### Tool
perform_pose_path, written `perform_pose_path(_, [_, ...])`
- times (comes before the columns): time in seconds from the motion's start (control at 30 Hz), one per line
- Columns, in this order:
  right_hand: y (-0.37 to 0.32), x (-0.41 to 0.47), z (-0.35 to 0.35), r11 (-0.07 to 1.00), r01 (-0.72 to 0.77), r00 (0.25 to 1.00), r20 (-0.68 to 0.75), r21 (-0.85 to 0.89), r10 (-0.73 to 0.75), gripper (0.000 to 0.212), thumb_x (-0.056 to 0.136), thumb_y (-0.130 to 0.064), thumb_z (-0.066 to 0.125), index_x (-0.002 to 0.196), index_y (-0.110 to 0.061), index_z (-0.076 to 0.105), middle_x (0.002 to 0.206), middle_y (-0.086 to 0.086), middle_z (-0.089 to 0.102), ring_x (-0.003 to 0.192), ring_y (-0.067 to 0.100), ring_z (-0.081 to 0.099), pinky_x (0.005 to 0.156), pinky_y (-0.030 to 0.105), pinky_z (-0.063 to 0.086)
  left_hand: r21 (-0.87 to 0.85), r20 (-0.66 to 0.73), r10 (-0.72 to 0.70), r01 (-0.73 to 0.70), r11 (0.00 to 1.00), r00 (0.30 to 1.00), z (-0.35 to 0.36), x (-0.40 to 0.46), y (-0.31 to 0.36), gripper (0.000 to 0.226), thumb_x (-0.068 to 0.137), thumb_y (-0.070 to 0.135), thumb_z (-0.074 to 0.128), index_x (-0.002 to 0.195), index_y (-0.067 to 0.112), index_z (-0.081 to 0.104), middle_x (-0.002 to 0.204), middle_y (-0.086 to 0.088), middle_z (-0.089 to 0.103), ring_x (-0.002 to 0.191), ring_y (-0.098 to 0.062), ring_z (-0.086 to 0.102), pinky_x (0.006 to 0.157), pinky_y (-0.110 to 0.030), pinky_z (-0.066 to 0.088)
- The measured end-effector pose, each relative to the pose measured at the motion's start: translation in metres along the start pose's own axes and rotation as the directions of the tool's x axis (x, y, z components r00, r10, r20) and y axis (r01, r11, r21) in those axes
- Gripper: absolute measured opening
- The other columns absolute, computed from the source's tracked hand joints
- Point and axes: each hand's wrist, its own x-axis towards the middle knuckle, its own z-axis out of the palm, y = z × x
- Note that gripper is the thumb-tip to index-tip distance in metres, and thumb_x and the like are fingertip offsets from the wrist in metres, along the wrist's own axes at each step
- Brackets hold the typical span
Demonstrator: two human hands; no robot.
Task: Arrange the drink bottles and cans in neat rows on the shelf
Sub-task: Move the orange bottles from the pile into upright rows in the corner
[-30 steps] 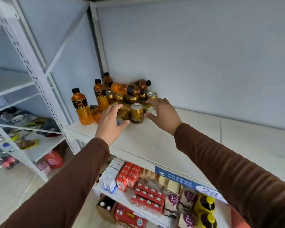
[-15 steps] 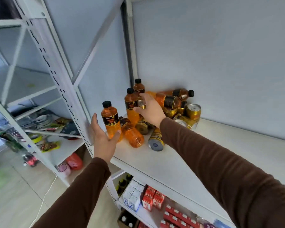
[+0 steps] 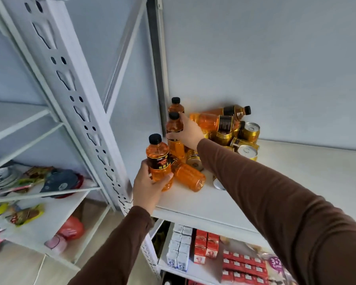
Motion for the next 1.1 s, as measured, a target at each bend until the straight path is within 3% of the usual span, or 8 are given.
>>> perform_pose_path(0.2, [-0.008, -0.01, -0.004, 0.999, -0.001, 0.989, -0.151, 0.034, 0.006, 0.078, 0.078, -0.041, 0.079, 0.144, -0.023, 0.041, 0.127, 0.002, 0.063, 0.108, 0.016, 0.058, 0.08, 0.026, 0.047, -0.068, 0.039, 0.051, -0.048, 0.997, 0.998, -0.01, 0.003, -0.002, 0.056, 0.077, 0.039, 0.082, 0.126, 0.031, 0.054, 0.119, 0.013, 0.065, 0.112, 0.0, 0.059, 0.098, -0.033, 0.048])
perform_pose_path(0.27, [-0.015, -0.013, -0.015, 0.997, 0.019, 0.981, -0.191, 0.076, -0.004, 0.073, 0.078, -0.044, 0.079, 0.139, -0.024, 0.045, 0.125, -0.001, 0.064, 0.107, 0.015, 0.06, 0.078, 0.023, 0.047, -0.064, 0.038, 0.063, -0.06, 0.996, 0.997, -0.013, 0.003, 0.002, 0.059, 0.076, 0.044, 0.081, 0.127, 0.033, 0.054, 0.119, 0.016, 0.064, 0.11, 0.007, 0.057, 0.097, -0.031, 0.047])
perform_pose_path(0.37, [-0.025, -0.021, -0.038, 0.986, 0.056, 0.965, -0.261, 0.159, -0.013, 0.068, 0.075, -0.05, 0.078, 0.132, -0.025, 0.052, 0.119, -0.006, 0.067, 0.105, 0.012, 0.063, 0.086, 0.029, 0.054, -0.038, 0.035, 0.092, -0.091, 0.995, 0.995, -0.014, 0.003, 0.016, 0.062, 0.071, 0.065, 0.075, 0.123, 0.044, 0.049, 0.113, 0.028, 0.059, 0.105, 0.018, 0.052, 0.089, -0.026, 0.045])
perform_pose_path(0.43, [-0.029, -0.031, -0.056, 0.974, 0.076, 0.951, -0.31, 0.212, -0.007, 0.066, 0.074, -0.052, 0.078, 0.13, -0.027, 0.055, 0.115, -0.01, 0.069, 0.103, 0.007, 0.064, 0.087, 0.027, 0.054, -0.017, 0.043, 0.125, -0.124, 0.992, 0.991, -0.012, 0.004, 0.029, 0.065, 0.067, 0.076, 0.069, 0.122, 0.048, 0.047, 0.112, 0.03, 0.059, 0.106, 0.011, 0.054, 0.086, -0.029, 0.047])
perform_pose_path(0.5, [-0.032, -0.043, -0.073, 0.966, 0.088, 0.938, -0.348, 0.242, 0.002, 0.063, 0.072, -0.054, 0.078, 0.126, -0.031, 0.057, 0.109, -0.014, 0.069, 0.099, 0.002, 0.064, 0.084, 0.026, 0.054, -0.024, 0.067, 0.166, -0.165, 0.986, 0.984, -0.007, 0.006, 0.039, 0.068, 0.068, 0.074, 0.071, 0.125, 0.043, 0.05, 0.116, 0.024, 0.062, 0.109, 0.001, 0.058, 0.09, -0.036, 0.052])
perform_pose_path(0.6, [-0.028, -0.064, -0.097, 0.966, 0.099, 0.92, -0.392, 0.239, 0.003, 0.057, 0.071, -0.053, 0.078, 0.121, -0.032, 0.06, 0.107, -0.013, 0.07, 0.099, 0.005, 0.066, 0.088, 0.036, 0.057, -0.046, 0.102, 0.202, -0.198, 0.979, 0.974, 0.005, 0.004, 0.048, 0.066, 0.069, 0.071, 0.073, 0.125, 0.043, 0.052, 0.116, 0.021, 0.064, 0.108, -0.002, 0.06, 0.093, -0.042, 0.054])
perform_pose_path(0.87, [-0.012, -0.108, -0.144, 0.975, 0.065, 0.869, -0.492, 0.213, 0.05, 0.056, 0.072, -0.053, 0.077, 0.12, -0.03, 0.06, 0.108, -0.009, 0.071, 0.101, 0.013, 0.067, 0.088, 0.046, 0.056, -0.083, 0.131, 0.219, -0.21, 0.974, 0.967, 0.032, -0.002, 0.064, 0.067, 0.068, 0.071, 0.074, 0.124, 0.042, 0.052, 0.115, 0.022, 0.065, 0.106, 0.002, 0.06, 0.093, -0.039, 0.053])
perform_pose_path(1.1, [-0.004, -0.136, -0.168, 0.977, 0.026, 0.842, -0.531, 0.21, 0.091, 0.062, 0.07, -0.058, 0.076, 0.123, -0.033, 0.057, 0.11, -0.01, 0.069, 0.103, 0.014, 0.066, 0.087, 0.047, 0.057, -0.163, 0.187, 0.243, -0.214, 0.963, 0.952, 0.051, -0.003, 0.085, 0.067, 0.069, 0.069, 0.074, 0.125, 0.039, 0.054, 0.116, 0.018, 0.067, 0.109, -0.004, 0.062, 0.097, -0.046, 0.052])
